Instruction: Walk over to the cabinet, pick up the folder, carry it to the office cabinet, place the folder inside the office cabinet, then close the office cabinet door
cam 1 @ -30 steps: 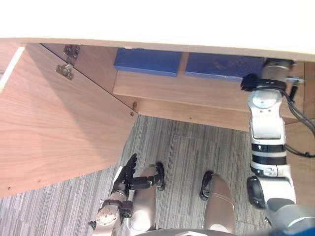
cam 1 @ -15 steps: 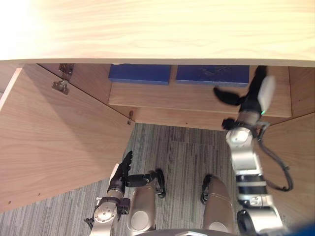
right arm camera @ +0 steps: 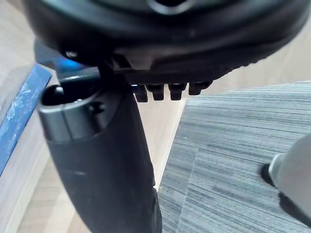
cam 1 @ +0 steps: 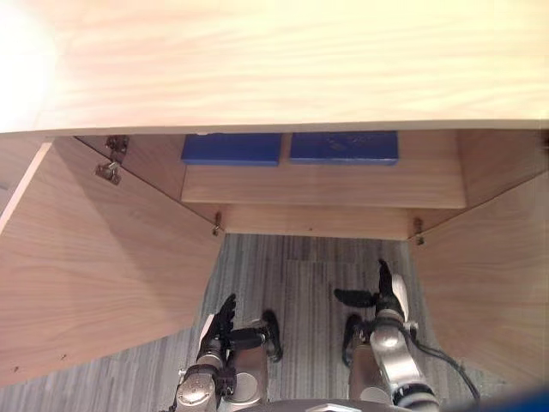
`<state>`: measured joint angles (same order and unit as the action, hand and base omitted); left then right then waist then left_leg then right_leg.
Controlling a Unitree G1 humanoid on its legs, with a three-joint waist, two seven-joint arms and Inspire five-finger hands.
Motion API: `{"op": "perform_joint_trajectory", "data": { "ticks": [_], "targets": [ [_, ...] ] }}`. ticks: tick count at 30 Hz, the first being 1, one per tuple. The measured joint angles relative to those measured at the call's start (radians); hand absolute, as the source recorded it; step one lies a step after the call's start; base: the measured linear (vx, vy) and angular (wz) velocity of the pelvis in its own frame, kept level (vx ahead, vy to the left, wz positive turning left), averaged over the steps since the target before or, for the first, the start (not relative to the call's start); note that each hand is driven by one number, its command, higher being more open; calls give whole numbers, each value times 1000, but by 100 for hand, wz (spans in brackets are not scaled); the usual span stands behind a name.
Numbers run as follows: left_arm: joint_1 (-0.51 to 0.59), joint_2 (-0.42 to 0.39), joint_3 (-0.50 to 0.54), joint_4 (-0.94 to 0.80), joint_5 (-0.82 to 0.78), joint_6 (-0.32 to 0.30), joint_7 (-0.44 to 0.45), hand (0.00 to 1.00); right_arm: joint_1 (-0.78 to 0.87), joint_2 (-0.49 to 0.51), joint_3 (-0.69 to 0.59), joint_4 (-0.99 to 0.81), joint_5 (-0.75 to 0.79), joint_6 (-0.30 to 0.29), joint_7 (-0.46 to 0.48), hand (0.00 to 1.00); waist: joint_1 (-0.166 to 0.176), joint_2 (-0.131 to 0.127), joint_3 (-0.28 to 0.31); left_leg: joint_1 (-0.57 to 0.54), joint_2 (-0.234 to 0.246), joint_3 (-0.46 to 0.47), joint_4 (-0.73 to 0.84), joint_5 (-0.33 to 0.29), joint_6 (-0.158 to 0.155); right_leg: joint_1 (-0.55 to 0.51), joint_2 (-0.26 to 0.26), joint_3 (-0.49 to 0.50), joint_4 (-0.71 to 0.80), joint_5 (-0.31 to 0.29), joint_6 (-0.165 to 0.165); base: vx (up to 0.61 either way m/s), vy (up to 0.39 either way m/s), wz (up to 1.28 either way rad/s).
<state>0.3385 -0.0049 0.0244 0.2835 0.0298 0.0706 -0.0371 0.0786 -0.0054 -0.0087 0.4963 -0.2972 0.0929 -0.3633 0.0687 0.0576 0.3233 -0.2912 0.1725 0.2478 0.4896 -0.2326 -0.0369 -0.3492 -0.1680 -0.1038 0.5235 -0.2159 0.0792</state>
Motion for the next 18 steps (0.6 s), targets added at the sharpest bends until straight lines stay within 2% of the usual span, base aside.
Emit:
{"op": "perform_joint_trajectory", "data": {
  "ticks": [1, 3, 5, 6, 7, 8, 10, 11, 13, 15, 16, 18],
  "targets": [
    [0, 2, 5, 14, 0, -4, 14, 100, 41, 2, 1, 15, 38, -9, 14, 100, -3, -17, -14, 32, 10, 11, -27, 10, -7, 28, 17, 3, -32, 14, -5, 23, -73, -32],
    [-1, 3, 15, 31, -1, -5, 23, 100, 82, 8, 0, 35, 94, -18, 38, 100, -17, -32, -32, 58, 21, 20, -34, 13, -8, 49, 39, 10, -60, 27, -11, 13, -41, -35],
    [-18, -2, 42, 69, -33, -5, 43, 100, 101, 8, -20, 69, 246, -43, 98, 100, -25, -57, -48, 97, 32, 9, -15, 8, -7, 57, 79, 73, -67, 41, -21, -1, -28, -80],
    [-24, -2, 41, 82, -40, -6, 47, 100, 101, 5, -24, 78, 269, -47, 107, 100, -25, -61, -53, 103, 32, -9, -7, 6, -11, 60, 83, 91, -67, 45, -22, -18, -10, -103],
    [-41, -4, 40, 113, -54, -7, 54, 100, 101, 3, -44, 96, 303, -57, 125, 100, -28, -61, -63, 112, 32, -57, 18, -11, -26, 61, 101, 126, -74, 59, -24, -50, 20, -103],
    [-51, -12, 39, 140, -64, -13, 60, 100, 101, 0, -64, 107, 332, -64, 131, 100, -34, -47, -76, 121, 34, -110, 35, -47, -32, 60, 128, 154, -85, 75, -22, -64, 39, -100],
    [-62, -44, 40, 177, -64, -21, 58, 100, 97, 2, -97, 119, 381, -70, 135, 100, -58, -30, -103, 139, 40, -123, 16, -98, -44, 52, 158, 190, -117, 100, -15, -98, 116, -81],
    [-80, -44, 38, 221, -63, -22, 56, 100, 97, 7, -115, 136, 399, -70, 135, 100, -78, -41, -131, 148, 35, -94, -14, -90, -33, 59, 160, 210, -171, 135, -14, -99, 141, -69],
    [-89, -44, 33, 252, -57, -22, 51, 100, 111, 27, -130, 138, 431, -73, 133, 100, -83, -59, -162, 174, 30, -33, -61, -71, -30, 66, 156, 243, -246, 192, -13, -38, 120, -77],
    [-99, -41, 31, 275, -49, -22, 52, 100, 114, 40, -146, 138, 454, -74, 127, 100, -83, -67, -167, 215, 28, 36, -94, -59, -30, 85, 160, 275, -295, 244, -1, 5, 77, -96],
    [-113, -40, 38, 297, -35, -26, 55, 100, 114, 47, -166, 138, 456, -74, 124, 100, -82, -64, -165, 239, 28, 71, -107, -55, -25, 89, 161, 276, -311, 266, -3, 14, 35, -125],
    [-155, -43, 72, 373, -20, -29, 80, 100, 100, 46, -191, 142, 456, -76, 116, 100, -79, -45, -156, 289, 30, 159, -133, -44, -8, 82, 157, 202, -326, 321, -25, 0, 9, -108]
  ]
}}
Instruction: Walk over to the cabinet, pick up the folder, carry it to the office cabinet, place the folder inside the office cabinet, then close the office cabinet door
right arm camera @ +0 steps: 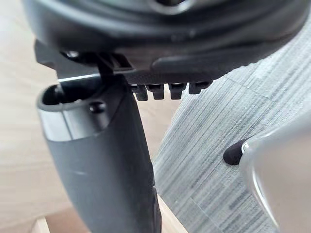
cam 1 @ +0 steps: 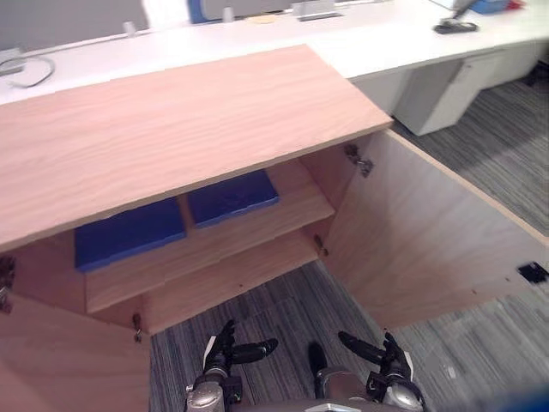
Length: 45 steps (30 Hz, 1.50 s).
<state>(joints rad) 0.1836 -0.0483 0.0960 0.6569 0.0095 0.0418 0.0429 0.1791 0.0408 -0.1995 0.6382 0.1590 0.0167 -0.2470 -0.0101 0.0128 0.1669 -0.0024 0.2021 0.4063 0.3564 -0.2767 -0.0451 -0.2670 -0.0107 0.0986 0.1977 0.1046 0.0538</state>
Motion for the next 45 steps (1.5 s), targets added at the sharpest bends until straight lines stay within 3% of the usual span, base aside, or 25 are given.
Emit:
{"op": "perform_joint_trajectory", "data": {
  "ticks": [1, 2, 3, 5, 6, 7, 8, 9, 10, 11, 12, 13, 14, 17, 21, 26, 30, 35, 39, 45],
  "targets": [
    [-8, -5, 15, 14, 0, 0, 11, 100, -5, 2, -11, 5, 0, 0, 0, 100, -1, 2, 1, 6, 1, 16, -3, 3, 5, -1, -2, -44, -13, 21, -14, -25, -34, -88],
    [-15, -14, 41, 26, 0, -3, 33, 100, -19, 6, -28, 16, 1, 0, -3, 100, 9, 9, 3, 21, 16, 60, -17, 11, 13, 4, -6, -153, -44, 29, -56, -43, -70, -75],
    [-22, -14, 55, 43, 0, -12, 46, 100, -26, 9, -45, 22, 1, 1, -5, 100, 7, 11, 14, 37, 16, 80, -23, 14, 8, -4, -44, -281, 36, -44, -96, -65, -72, -68],
    [-45, -13, 82, 103, 10, -15, 71, 100, -29, 5, -109, 32, 13, 0, -21, 100, 4, 30, 21, 82, 30, 109, -22, 18, 0, -11, -170, -430, 279, -180, -116, -25, -90, -31],
    [-42, -6, 92, 124, 24, -18, 78, 100, -24, 6, -134, 40, 31, -1, -27, 100, 2, 32, 15, 103, 37, 114, -22, 19, -12, 6, -220, -444, 330, -213, -105, 64, -204, -30],
    [-39, 11, 112, 147, 41, -22, 81, 100, -17, 8, -141, 57, 45, -4, -33, 100, 5, 9, 8, 129, 31, 125, -27, 20, -36, 32, -240, -438, 313, -231, -41, 82, -221, -34],
    [-42, 13, 128, 169, 45, -24, 82, 100, -20, 8, -143, 66, 47, -6, -34, 100, 7, 9, 7, 134, 35, 125, -37, 20, -51, 47, -222, -444, 291, -245, -37, 55, -212, -56],
    [-46, 7, 155, 215, 44, -20, 82, 100, -39, -2, -154, 83, 57, -10, -36, 100, 6, 31, -4, 139, 36, 98, -84, 22, -60, 55, -164, -432, 226, -217, -49, -8, -124, -83],
    [-48, 0, 185, 223, 45, -20, 82, 100, -63, 0, -177, 83, 78, -12, -39, 100, 16, 37, -9, 146, 27, 63, -147, 32, -43, 72, -108, -427, 124, -199, -36, -24, -86, -109],
    [-48, -9, 188, 229, 47, -24, 81, 100, -73, 7, -196, 78, 81, -17, -44, 100, 32, 49, -18, 156, 40, 57, -197, 58, -13, 64, -112, -474, 154, -224, -43, -22, -61, -89],
    [-49, -7, 191, 231, 52, -31, 80, 100, -72, 14, -214, 72, 81, -25, -47, 100, 25, 31, -22, 160, 33, 65, -210, 78, -32, 47, -146, -476, 232, -248, -55, 9, -72, -61],
    [-68, 29, 202, 250, 68, -33, 69, 100, -74, 16, -232, 87, 82, -32, -50, 100, 27, -3, -26, 181, 20, 76, -220, 92, -67, 44, -150, -447, 245, -257, -32, 50, -149, -37],
    [-80, 37, 208, 286, 70, -32, 74, 100, -76, 6, -249, 92, 81, -32, -54, 100, 25, 3, -49, 181, 31, 79, -243, 114, -52, 49, -123, -446, 208, -243, -43, 92, -175, -33],
    [-105, 27, 203, 320, 67, -28, 81, 100, -97, -41, -253, 91, 79, -34, -69, 100, 5, 9, -57, 187, 35, 74, -294, 163, -74, 47, -96, -446, 179, -227, -58, 79, -114, -11],
    [-121, 32, 173, 316, 63, -28, 83, 100, -144, -90, -258, 80, 76, -34, -71, 100, 4, 7, -60, 189, 28, 48, -321, 212, -73, 79, -81, -454, 108, -188, -63, 16, -8, 4],
    [-115, 59, 110, 309, 60, -32, 83, 100, -283, -187, -246, 82, 77, -37, -68, 100, 10, 23, -74, 173, 17, 3, -334, 218, -69, 111, -73, -466, 12, -117, -58, -38, 57, 10],
    [-88, 95, 103, 316, 65, -33, 81, 100, -368, -252, -124, 81, 76, -45, -60, 100, 20, 15, -80, 155, 8, -18, -343, 218, -69, 118, -71, -468, -52, -62, -56, -74, 55, 5],
    [-71, 141, 186, 421, 126, -8, 70, 100, -389, -271, 101, 58, 42, -65, 17, 100, 44, -8, -100, 158, 6, -65, -351, 214, -73, 182, -52, -478, -170, 5, -48, -87, 6, 12],
    [-46, 138, 271, 430, 141, 7, 57, 100, -390, -289, 107, 62, 42, -66, 49, 100, 49, -10, -102, 151, -3, -77, -352, 212, -77, 208, -46, -476, -244, 50, -45, -102, 13, 3],
    [-53, 139, 283, 430, 140, 6, 58, 100, -405, -332, 160, 63, 138, -65, 62, 100, 47, 0, -110, 142, 2, -100, -351, 219, -87, 220, -32, -485, -283, 72, -59, -38, 6, 3]
  ]
}}
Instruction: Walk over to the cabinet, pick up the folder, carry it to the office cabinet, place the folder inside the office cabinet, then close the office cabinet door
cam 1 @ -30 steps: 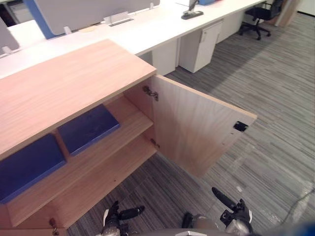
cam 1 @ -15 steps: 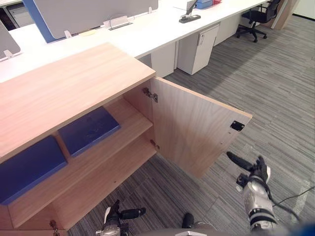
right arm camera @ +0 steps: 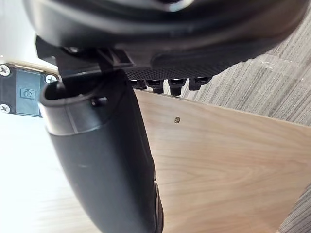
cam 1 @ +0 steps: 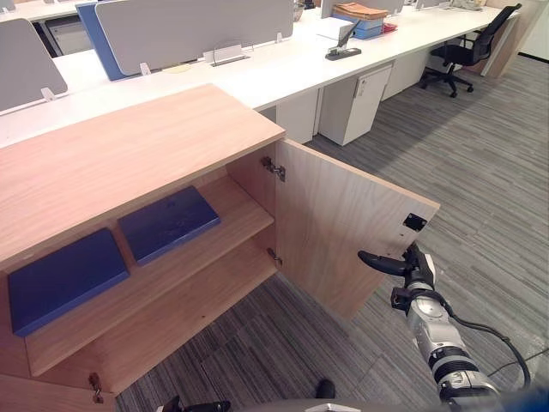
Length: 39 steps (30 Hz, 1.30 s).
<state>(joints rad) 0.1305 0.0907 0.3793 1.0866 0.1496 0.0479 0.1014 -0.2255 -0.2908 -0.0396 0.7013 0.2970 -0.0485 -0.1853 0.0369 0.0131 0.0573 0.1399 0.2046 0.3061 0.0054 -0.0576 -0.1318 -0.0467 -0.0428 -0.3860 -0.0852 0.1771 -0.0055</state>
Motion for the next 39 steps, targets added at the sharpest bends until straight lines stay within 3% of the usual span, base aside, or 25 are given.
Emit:
{"op": "perform_joint_trajectory", "data": {
  "ticks": [8, 12, 14, 16, 19, 23, 25, 32, 36, 37, 38, 39],
  "targets": [
    [7, 0, 0, 2, 1, 0, -1, 100, 2, -79, 168, 0, 56, 0, 21, 100, -30, 2, 2, 2, 2, -12, 2, 2, -1, 8, 2, -7, -4, -3, 2, -37, 33, 2],
    [-2, 11, 0, 29, 24, -1, -4, 100, 46, -218, 396, -96, -27, 5, 38, 100, -45, 3, 12, 18, 16, 14, 5, -6, -7, 11, 19, 18, -4, -7, -3, -35, 22, -20],
    [-16, 29, 10, 59, 60, -2, -14, 100, 106, -358, 551, -238, -142, 4, 104, 100, -59, 4, 13, 25, 35, 33, 11, -9, -14, 9, 37, 33, -4, -12, -9, -6, -12, -25],
    [-33, 43, 36, 78, 89, -3, -19, 100, 142, -433, 630, -342, -182, -5, 207, 100, -67, 5, 14, 25, 51, 40, 20, -11, -18, 8, 55, 40, -4, -17, -17, 0, -35, -19],
    [-63, 55, 40, 86, 121, -16, -27, 100, 175, -474, 699, -441, -202, -62, 353, 100, -67, 7, 18, 22, 66, 37, 22, -5, -16, 2, 73, 46, -4, -22, -24, -7, -50, -9],
    [-86, 56, 38, 86, 138, -37, -46, 100, 212, -457, 769, -523, -264, -133, 497, 100, -43, 13, 23, 15, 66, 32, 22, -7, -2, -5, 77, 46, -4, -22, -24, -2, -7, 0],
    [-79, 57, 36, 85, 138, -41, -47, 100, 237, -457, 777, -532, -306, -136, 532, 100, -33, 9, 26, 12, 59, 24, 19, -15, 12, -4, 76, 43, -2, -22, -23, 15, 17, 8],
    [-37, 62, -4, 82, 133, -50, -66, 100, 290, -477, 754, -490, -433, -136, 584, 100, -33, 3, 32, 6, 24, 4, 16, -20, 17, -4, 43, 42, 0, -10, -9, 54, 79, 6],
    [-59, 57, -53, 76, 135, -63, -74, 100, 312, -387, 690, -443, -516, -142, 587, 100, -31, 12, 32, -4, 0, -41, 23, -21, 19, 8, 4, 11, 5, -11, 2, 37, 110, 30],
    [-67, 42, -61, 75, 135, -66, -77, 100, 312, -354, 674, -396, -532, -142, 576, 100, -28, 26, 42, -2, -11, -62, 39, -36, 41, -2, -27, -8, 84, -55, 15, 22, 235, 57],
    [-67, 20, -64, 73, 135, -70, -77, 100, 318, -323, 642, -354, -540, -141, 566, 100, -24, 33, 45, 3, -34, -86, 55, -48, 59, -49, -90, -18, 257, -144, 29, 21, 243, 70],
    [-66, 12, -76, 74, 135, -69, -77, 100, 326, -301, 621, -331, -547, -141, 556, 100, -24, 30, 47, 9, -56, -110, 62, -51, 56, -67, -134, -25, 355, -195, 39, 32, 178, 101]
  ]
}}
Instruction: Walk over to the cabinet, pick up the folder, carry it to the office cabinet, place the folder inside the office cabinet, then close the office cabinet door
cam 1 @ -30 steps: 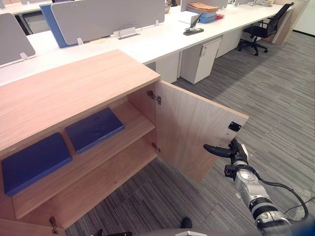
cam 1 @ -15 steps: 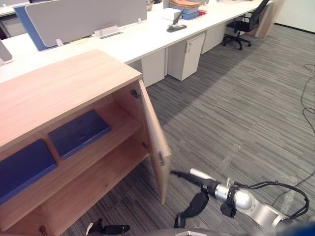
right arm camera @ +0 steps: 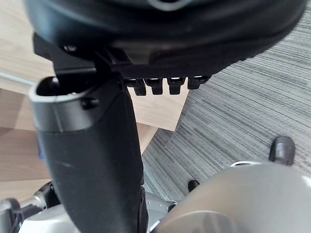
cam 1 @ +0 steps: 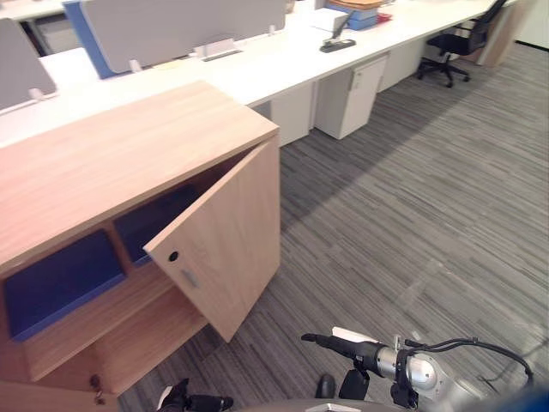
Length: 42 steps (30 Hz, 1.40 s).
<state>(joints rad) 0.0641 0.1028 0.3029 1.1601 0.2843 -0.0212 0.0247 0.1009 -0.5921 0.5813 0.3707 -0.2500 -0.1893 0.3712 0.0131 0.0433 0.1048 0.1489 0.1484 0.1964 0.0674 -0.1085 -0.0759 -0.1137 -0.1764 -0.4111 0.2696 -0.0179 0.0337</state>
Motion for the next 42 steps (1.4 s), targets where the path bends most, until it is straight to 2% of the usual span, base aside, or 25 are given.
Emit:
{"op": "perform_joint_trajectory", "data": {
  "ticks": [1, 2, 4, 6, 7, 8, 9, 10, 13, 16, 18, 21, 22, 23, 24, 25, 26, 27, 29, 33, 35, 37, 39, 41, 42],
  "targets": [
    [5, -8, -26, 0, 0, 0, 1, 100, 21, 70, -58, 62, -35, 9, -27, 100, -3, -11, 4, 9, -50, -56, 11, -5, 5, -13, -91, -16, 137, -71, 16, 48, 73, 143],
    [9, -3, -38, -2, 1, 1, 7, 100, 38, 158, -137, 140, -83, 25, -68, 100, -7, -27, 2, 5, -85, -132, 19, -14, 21, -14, -162, -10, 232, -97, 11, 40, 30, 165],
    [12, -7, -46, -14, -2, 0, 37, 100, 48, 284, -280, 278, -127, 69, -142, 100, -22, -23, 2, -27, -117, -263, 45, -22, 31, -15, -192, 92, 314, -84, -12, -5, -13, 206],
    [21, -9, -42, -42, -30, 1, 61, 100, 41, 374, -439, 366, -122, 108, -230, 100, -23, -14, -2, -87, -125, -393, 66, -15, 43, -28, -133, 290, 332, -91, -41, 2, -32, 212],
    [29, 11, -40, -47, -50, 2, 80, 100, 51, 421, -513, 396, -83, 127, -292, 100, -25, -12, -9, -139, -126, -492, 82, -5, 27, -21, -50, 476, 290, -167, -10, 34, -140, 221],
    [29, 32, -15, -47, -67, 4, 90, 100, 65, 453, -553, 413, -13, 137, -340, 100, -26, -36, -14, -194, -138, -583, 94, 3, 12, -1, 15, 627, 210, -210, 43, 32, -197, 227],
    [29, 43, 7, -47, -78, 7, 95, 100, 72, 468, -563, 423, 22, 140, -357, 100, -25, -58, -18, -219, -148, -622, 98, 10, -1, 7, 33, 682, 165, -222, 62, 37, -299, 212],
    [30, 49, 69, -46, -80, 14, 99, 100, 70, 490, -582, 458, 75, 147, -376, 100, -20, -93, -13, -252, -167, -683, 117, 17, -35, 67, 33, 708, 95, -266, 107, 37, -271, 150],
    [53, 16, 158, -46, -81, 32, 98, 100, 80, 488, -610, 474, 94, 172, -393, 100, 2, -83, 1, -273, -123, -732, 140, 25, -65, 136, 68, 567, 69, -290, 94, 99, -347, 153],
    [82, 6, 236, -47, -141, 31, 104, 100, 108, 486, -580, 476, 96, 174, -390, 100, 44, -102, -11, -268, -54, -768, 85, 53, -107, 190, 134, 450, 43, -303, 54, 37, -262, 100],
    [97, 8, 286, -47, -216, 31, 118, 100, 112, 486, -558, 483, 108, 164, -384, 100, 44, -111, 0, -272, -27, -786, 74, 74, -125, 231, 169, 392, 5, -296, 23, 5, -206, 79],
    [99, 5, 304, -59, -287, 28, 122, 100, 118, 495, -560, 499, 148, 157, -382, 100, 48, -132, 3, -312, -17, -737, 59, 130, -104, 237, 186, 315, -20, -297, -11, -80, -215, 90],
    [78, 4, 307, -59, -329, 29, 122, 100, 128, 504, -560, 501, 170, 156, -384, 100, 40, -152, 13, -358, -15, -598, 78, 141, -46, 233, 174, 245, -37, -293, -27, -112, -226, 148],
    [59, 4, 307, -59, -370, 29, 122, 100, 139, 498, -561, 514, 176, 158, -382, 100, 34, -153, 21, -428, 8, -374, 195, 119, -9, 238, 174, 185, -60, -284, -35, -71, -164, 150],
    [56, 4, 310, -59, -385, 28, 122, 100, 139, 497, -564, 523, 181, 158, -381, 100, 35, -154, 26, -451, 34, -255, 261, 104, 7, 242, 174, 162, -68, -281, -38, 8, -103, 121],
    [66, 8, 311, -59, -407, 23, 122, 100, 128, 503, -578, 536, 194, 157, -382, 100, 41, -155, 52, -451, 81, -54, 364, 46, 25, 260, 168, 135, -72, -275, -38, 46, -4, 75],
    [77, 8, 309, -59, -411, 22, 119, 100, 120, 506, -591, 540, 203, 158, -383, 100, 45, -155, 60, -451, 97, 52, 451, -8, 29, 264, 153, 112, -73, -274, -37, 69, 42, 61],
    [84, 7, 307, -59, -411, 22, 118, 100, 120, 506, -598, 540, 212, 158, -383, 100, 46, -154, 63, -450, 96, 84, 484, -35, 38, 266, 145, 101, -74, -274, -36, 94, 110, 60],
    [109, 7, 294, -62, -411, 21, 117, 100, 118, 506, -639, 541, 219, 160, -383, 100, 46, -132, 69, -455, 85, 197, 517, -107, 96, 272, 126, 43, -70, -285, -3, 144, 147, 78],
    [111, -5, 252, -105, -434, 11, 97, 100, 111, 525, -681, 547, 266, 171, -389, 100, 43, -148, 63, -428, -76, 151, 367, -55, 129, 276, 39, -9, -66, -283, 20, 176, 143, 87],
    [108, -26, 249, -140, -493, -5, 78, 100, 104, 522, -705, 540, 293, 171, -383, 100, 35, -125, 49, -393, -133, 109, 243, 8, 147, 271, 24, -19, -56, -226, 13, 148, 139, 71],
    [117, -32, 247, -176, -553, -10, 76, 100, 97, 528, -718, 535, 295, 171, -386, 100, 37, -118, 45, -326, -151, 90, 115, 73, 149, 269, 27, -18, -37, -181, 6, 80, 59, 29],
    [161, -45, 211, -273, -601, -11, 79, 100, 96, 534, -717, 515, 294, 171, -386, 100, 34, -106, 42, -256, -154, 80, -26, 143, 142, 266, 41, -12, -52, -188, -5, 40, 11, 12],
    [199, -60, 145, -399, -633, -16, 77, 100, 106, 545, -716, 475, 288, 172, -386, 100, 28, -110, 40, -220, -164, 68, -119, 195, 133, 245, 49, -12, -120, -188, -12, -18, -23, 19],
    [212, -67, 107, -472, -653, -22, 71, 100, 113, 551, -715, 459, 277, 173, -383, 100, 26, -120, 34, -210, -184, 60, -159, 221, 131, 217, 33, -3, -141, -178, 8, -55, -57, 32]
  ]
}}
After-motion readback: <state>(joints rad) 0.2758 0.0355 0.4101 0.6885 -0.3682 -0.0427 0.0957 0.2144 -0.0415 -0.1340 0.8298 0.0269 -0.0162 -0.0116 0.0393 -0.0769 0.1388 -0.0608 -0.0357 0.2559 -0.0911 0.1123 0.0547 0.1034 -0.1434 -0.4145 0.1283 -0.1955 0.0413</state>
